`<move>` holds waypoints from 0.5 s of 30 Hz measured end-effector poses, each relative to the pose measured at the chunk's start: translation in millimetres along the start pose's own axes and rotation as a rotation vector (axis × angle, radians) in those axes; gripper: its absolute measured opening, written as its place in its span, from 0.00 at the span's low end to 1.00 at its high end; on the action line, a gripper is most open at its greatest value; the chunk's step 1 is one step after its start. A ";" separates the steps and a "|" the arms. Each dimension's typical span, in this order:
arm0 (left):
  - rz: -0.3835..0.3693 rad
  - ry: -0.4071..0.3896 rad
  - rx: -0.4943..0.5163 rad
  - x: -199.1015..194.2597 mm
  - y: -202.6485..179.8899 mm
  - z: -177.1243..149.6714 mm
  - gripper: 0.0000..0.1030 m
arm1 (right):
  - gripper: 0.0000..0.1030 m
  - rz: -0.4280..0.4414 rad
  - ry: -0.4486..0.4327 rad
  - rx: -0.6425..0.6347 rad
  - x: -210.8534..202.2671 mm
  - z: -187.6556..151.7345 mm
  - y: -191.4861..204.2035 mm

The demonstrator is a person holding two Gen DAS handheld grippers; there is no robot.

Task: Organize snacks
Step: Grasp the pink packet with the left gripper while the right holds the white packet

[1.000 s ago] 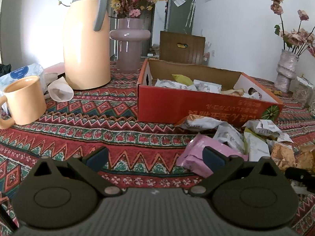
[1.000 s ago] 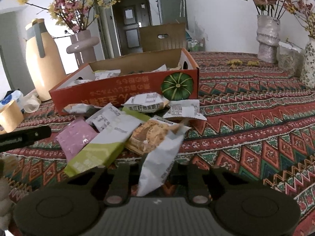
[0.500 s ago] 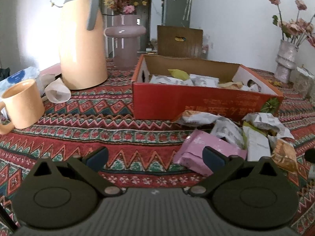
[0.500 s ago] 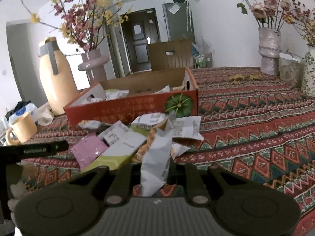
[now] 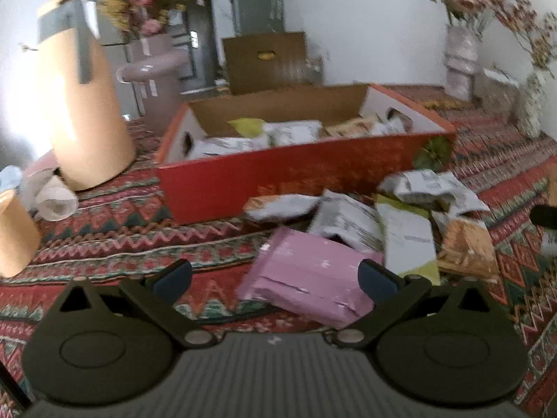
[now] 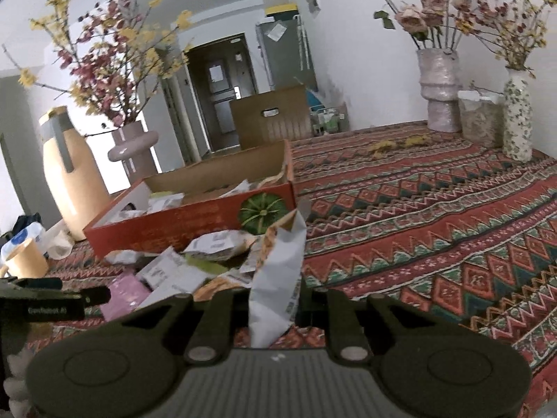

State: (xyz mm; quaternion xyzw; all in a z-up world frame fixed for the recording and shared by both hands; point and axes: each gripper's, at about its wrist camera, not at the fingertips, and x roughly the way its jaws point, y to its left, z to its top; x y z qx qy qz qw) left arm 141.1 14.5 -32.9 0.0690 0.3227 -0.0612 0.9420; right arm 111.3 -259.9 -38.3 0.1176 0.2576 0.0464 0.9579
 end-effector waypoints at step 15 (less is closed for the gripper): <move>-0.041 0.110 0.085 34.4 -22.5 9.5 1.00 | 0.13 -0.016 0.002 0.054 9.2 0.5 -26.1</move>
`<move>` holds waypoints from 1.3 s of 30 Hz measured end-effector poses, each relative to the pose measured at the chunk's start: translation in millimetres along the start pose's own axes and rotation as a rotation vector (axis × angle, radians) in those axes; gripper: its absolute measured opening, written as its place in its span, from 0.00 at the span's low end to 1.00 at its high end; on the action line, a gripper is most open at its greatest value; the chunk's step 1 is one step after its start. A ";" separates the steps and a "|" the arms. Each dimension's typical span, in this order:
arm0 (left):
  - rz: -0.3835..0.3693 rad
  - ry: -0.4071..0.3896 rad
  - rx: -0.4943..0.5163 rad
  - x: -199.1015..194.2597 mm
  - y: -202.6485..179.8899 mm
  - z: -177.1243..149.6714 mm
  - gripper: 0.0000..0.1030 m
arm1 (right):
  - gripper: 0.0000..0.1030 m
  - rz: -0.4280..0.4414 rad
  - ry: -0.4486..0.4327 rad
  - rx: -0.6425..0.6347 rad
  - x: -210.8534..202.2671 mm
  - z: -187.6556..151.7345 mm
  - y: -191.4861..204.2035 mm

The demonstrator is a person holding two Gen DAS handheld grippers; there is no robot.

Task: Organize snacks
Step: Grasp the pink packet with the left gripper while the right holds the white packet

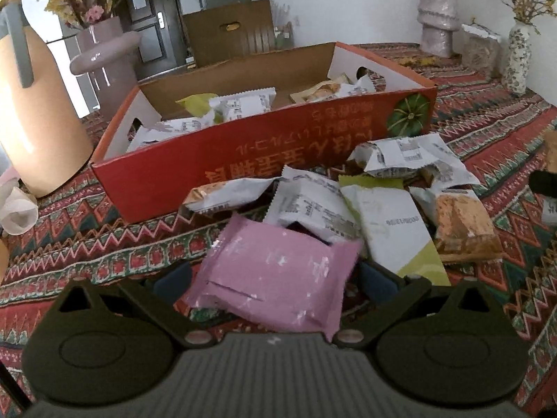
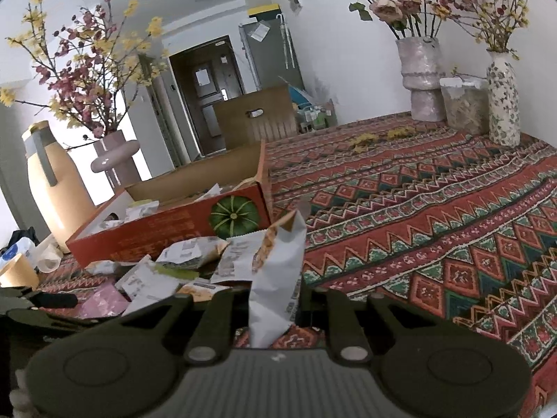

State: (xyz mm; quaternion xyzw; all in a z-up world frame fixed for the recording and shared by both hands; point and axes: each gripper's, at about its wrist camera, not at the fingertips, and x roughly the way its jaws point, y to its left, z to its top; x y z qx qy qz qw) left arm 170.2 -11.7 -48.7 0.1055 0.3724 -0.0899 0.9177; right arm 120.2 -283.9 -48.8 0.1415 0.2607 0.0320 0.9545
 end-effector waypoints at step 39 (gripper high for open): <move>-0.018 -0.117 -0.128 -43.1 15.9 -15.5 0.22 | 0.13 0.038 0.011 -0.008 -6.1 -7.9 5.9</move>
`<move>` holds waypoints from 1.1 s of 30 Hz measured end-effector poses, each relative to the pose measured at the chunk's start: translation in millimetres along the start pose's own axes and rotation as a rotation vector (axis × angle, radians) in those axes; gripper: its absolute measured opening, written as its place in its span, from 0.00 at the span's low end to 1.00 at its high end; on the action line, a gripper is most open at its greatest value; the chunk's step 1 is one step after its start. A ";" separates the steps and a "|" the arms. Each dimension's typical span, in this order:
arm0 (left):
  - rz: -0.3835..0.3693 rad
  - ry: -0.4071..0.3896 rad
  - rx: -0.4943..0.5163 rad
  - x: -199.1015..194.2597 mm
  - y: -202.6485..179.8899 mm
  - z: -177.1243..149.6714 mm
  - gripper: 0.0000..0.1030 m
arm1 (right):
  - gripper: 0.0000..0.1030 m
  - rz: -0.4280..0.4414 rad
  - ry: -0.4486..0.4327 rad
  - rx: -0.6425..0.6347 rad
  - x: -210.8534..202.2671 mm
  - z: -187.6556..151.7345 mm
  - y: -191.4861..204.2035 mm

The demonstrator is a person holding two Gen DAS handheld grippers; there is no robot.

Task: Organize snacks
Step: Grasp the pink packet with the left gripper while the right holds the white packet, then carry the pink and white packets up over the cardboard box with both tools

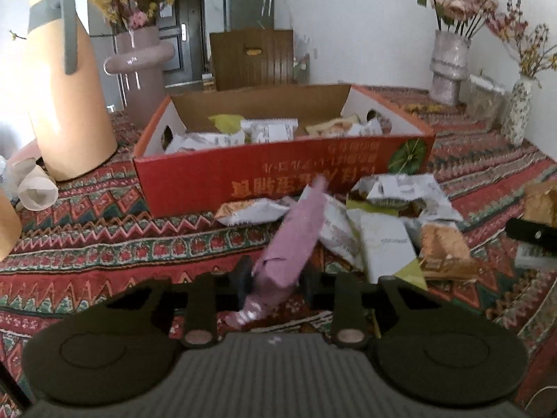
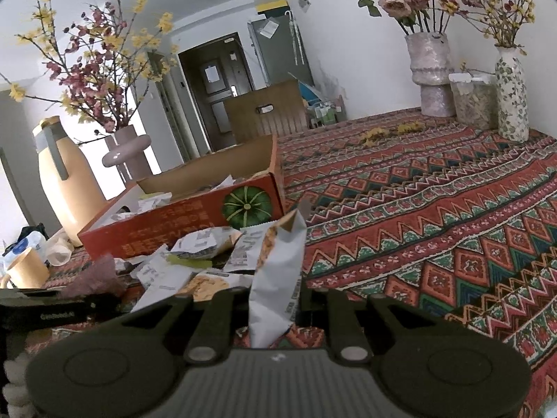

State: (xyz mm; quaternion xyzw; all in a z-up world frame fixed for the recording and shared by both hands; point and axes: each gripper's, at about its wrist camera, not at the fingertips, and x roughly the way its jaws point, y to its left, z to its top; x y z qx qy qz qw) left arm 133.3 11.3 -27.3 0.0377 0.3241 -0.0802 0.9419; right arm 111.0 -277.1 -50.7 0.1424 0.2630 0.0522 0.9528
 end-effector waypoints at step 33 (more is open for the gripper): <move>0.002 -0.147 -0.038 -36.7 -1.2 25.4 0.20 | 0.13 0.052 -0.049 -0.068 -0.9 16.6 26.0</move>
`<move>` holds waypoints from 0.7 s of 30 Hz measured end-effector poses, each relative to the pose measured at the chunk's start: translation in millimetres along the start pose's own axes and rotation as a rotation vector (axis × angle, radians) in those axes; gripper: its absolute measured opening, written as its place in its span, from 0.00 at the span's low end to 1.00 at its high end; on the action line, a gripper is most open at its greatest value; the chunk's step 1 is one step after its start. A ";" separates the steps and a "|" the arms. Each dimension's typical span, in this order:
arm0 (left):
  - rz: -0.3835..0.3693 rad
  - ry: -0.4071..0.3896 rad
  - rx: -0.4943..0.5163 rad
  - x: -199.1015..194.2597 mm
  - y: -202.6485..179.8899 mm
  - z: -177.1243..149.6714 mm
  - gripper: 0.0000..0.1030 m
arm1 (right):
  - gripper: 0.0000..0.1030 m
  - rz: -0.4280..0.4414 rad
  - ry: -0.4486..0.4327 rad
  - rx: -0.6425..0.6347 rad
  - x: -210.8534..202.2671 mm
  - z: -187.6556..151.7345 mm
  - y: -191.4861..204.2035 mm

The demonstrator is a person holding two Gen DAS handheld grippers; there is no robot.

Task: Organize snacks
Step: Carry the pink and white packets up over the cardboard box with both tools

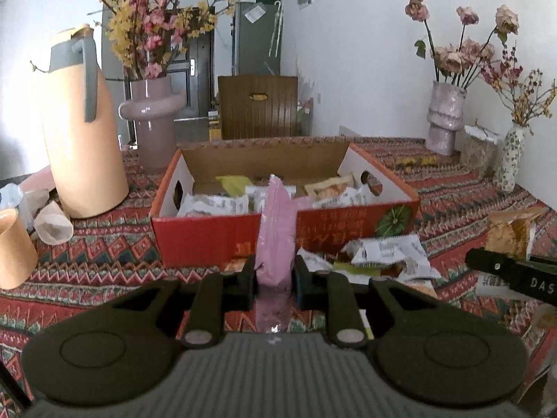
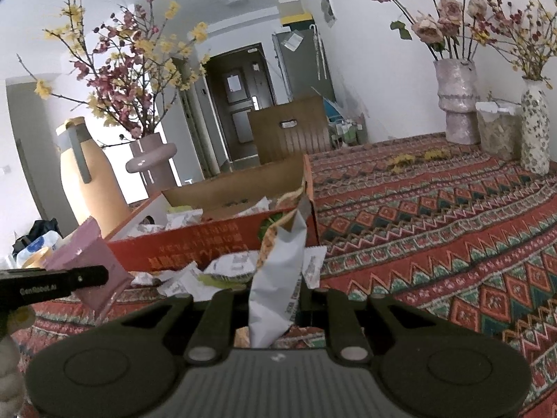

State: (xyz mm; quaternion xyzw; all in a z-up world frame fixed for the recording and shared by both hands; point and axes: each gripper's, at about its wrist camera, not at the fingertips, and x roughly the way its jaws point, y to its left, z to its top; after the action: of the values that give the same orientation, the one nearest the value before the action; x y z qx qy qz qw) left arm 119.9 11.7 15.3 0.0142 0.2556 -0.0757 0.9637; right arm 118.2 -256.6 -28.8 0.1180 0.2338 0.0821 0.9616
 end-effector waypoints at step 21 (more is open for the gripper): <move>0.030 -0.155 -0.029 13.0 1.0 66.0 0.20 | 0.13 0.060 -0.108 -0.071 39.3 62.4 26.7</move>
State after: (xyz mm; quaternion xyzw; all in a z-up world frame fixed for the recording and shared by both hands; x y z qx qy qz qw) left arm 163.6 6.5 66.2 -0.0018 0.1812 -0.0586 0.9817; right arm 179.2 -234.4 15.2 0.0950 0.1748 0.1124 0.9735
